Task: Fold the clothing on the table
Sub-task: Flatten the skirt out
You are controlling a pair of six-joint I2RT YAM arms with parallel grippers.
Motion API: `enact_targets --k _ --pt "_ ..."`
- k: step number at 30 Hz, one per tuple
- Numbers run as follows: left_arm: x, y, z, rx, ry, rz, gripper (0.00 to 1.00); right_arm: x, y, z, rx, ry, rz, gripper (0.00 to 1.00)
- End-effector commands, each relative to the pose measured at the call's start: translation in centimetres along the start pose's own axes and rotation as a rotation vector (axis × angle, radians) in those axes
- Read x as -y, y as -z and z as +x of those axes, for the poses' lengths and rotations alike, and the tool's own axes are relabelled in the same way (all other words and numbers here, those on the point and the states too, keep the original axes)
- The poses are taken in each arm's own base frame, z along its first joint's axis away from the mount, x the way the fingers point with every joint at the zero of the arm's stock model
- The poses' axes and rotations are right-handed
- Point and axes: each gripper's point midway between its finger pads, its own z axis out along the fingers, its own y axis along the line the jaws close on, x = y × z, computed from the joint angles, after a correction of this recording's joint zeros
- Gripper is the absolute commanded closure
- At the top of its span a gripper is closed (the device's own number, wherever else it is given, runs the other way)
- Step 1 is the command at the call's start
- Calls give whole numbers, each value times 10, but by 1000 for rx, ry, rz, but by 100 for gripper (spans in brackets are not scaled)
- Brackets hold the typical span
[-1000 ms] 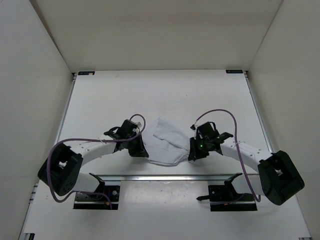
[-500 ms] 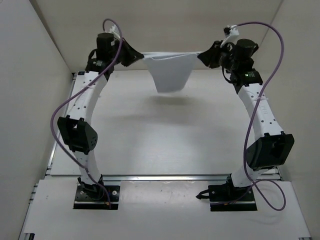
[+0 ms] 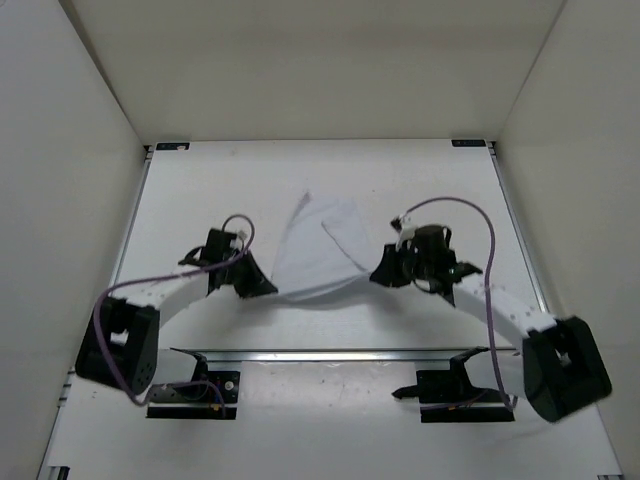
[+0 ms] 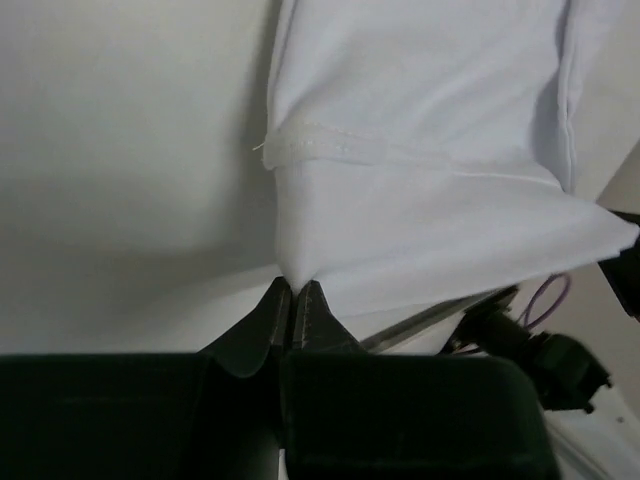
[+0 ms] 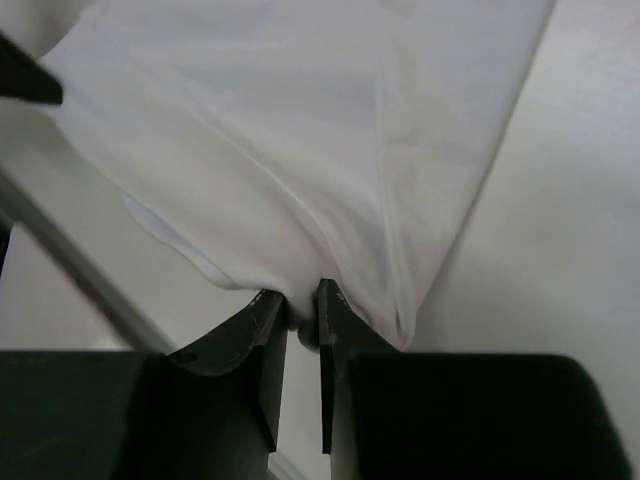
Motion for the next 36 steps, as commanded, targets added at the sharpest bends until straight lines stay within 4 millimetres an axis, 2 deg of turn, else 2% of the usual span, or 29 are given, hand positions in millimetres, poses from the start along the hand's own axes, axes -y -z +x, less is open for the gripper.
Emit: enact_targets --k 1,2,3,5,6,7,8,10,11,12,13,15,16,18,21,23,25,29,33,34,36 --pt "-3 30 30 34 -57 71 100 -28 24 22 75 18 20 100" --pt "-4 38 36 43 -66 80 100 -23 25 50 33 -46 30 100" --pt "-12 39 42 30 -56 65 100 -25 32 57 43 -63 19 100" --pt "1 54 37 68 -90 99 100 -32 41 68 48 -108 -43 100" --pt "-2 55 39 59 -100 76 100 -34 47 58 89 -113 -73 100" --pt "10 61 29 96 -137 75 100 -32 55 47 142 -116 -94 100" --pt "16 63 27 93 -159 64 100 -31 59 40 170 -120 -97 86" --pt "20 65 22 95 -194 44 100 -32 70 20 227 -68 -163 69" --pt "18 64 26 84 -202 33 100 -31 73 21 211 -64 -162 71" --pt "20 64 30 73 -200 46 100 -33 75 25 173 -55 -175 75" --pt "16 64 35 75 -191 51 100 -37 76 37 118 -46 -196 74" --pt "-2 58 53 44 -160 36 100 -40 73 56 67 -50 -167 49" --pt "-8 57 59 41 -159 40 100 -50 73 61 68 -51 -181 53" --pt "-16 54 70 32 -140 44 100 -47 69 62 84 -105 -116 55" --pt "-29 49 84 9 -133 34 100 -43 58 86 -51 -233 -48 46" --pt "-33 49 88 6 -129 34 100 -47 57 87 -96 -304 3 44" --pt "-35 48 90 4 -125 30 100 -46 54 97 -137 -353 66 46" --pt "-35 48 90 9 -127 31 100 -44 56 121 -197 -429 154 62" --pt "-36 46 96 -2 -114 43 100 -43 48 149 -271 -467 151 63" --pt "-36 45 98 -6 -121 52 100 -49 45 148 -275 -463 127 62" --pt "-39 44 99 -4 -105 41 100 -49 43 158 -303 -487 144 62"
